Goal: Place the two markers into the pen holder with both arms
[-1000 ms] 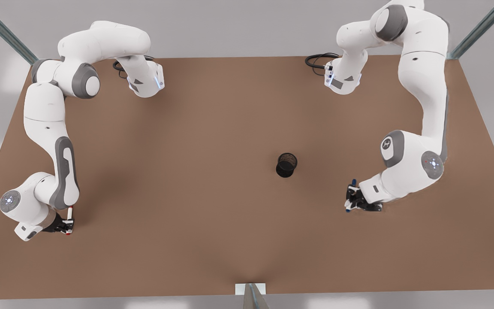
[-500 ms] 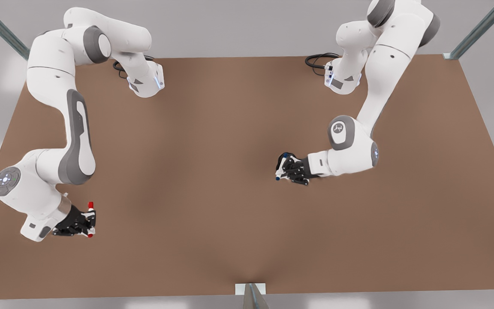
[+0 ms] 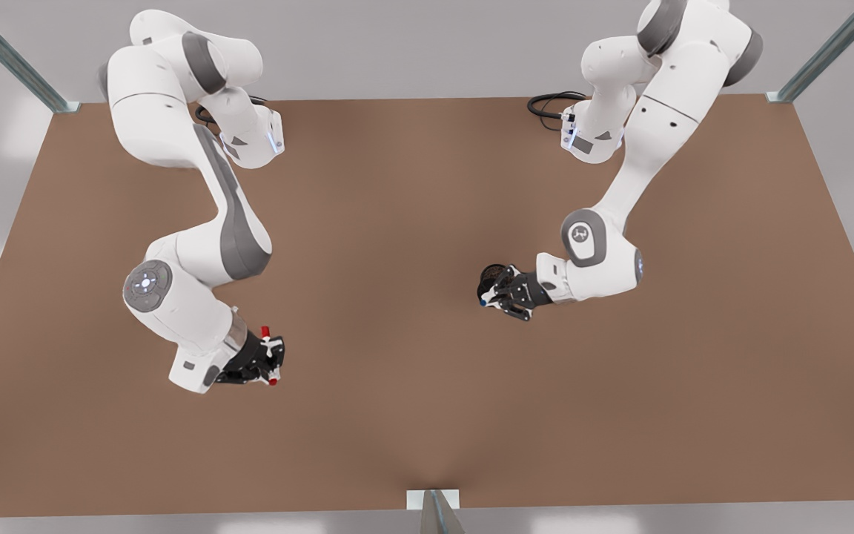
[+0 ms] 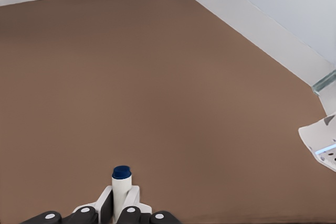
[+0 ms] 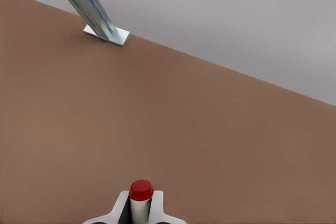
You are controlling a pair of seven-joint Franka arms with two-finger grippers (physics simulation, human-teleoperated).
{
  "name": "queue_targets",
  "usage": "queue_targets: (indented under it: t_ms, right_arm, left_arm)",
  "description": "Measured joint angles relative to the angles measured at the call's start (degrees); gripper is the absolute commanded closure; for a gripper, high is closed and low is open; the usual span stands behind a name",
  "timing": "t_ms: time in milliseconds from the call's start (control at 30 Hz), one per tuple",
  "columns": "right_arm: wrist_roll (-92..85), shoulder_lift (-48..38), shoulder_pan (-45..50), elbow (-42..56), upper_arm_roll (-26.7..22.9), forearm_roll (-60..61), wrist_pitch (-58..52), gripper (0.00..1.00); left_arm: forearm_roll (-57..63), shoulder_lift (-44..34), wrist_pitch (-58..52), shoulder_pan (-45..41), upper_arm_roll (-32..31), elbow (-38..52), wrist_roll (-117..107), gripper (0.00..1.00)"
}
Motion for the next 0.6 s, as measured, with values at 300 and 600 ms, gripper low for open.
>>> queue_targets:
  t_ms: [300, 600]
  right_arm:
    - [7.93, -0.12, 2.26, 0.04, -0.26, -0.03, 0.16, 0.73]
    - [14.27, -0.12, 4.91, 0.02, -0.27, -0.06, 1.04, 0.73]
  left_arm:
    - [-2.45, 0.2, -2.81, 3.68, 0.08, -2.11, 14.48, 0.0]
    - [5.42, -12.78, -19.07, 6.68, 6.64, 2.24, 19.68, 0.0]
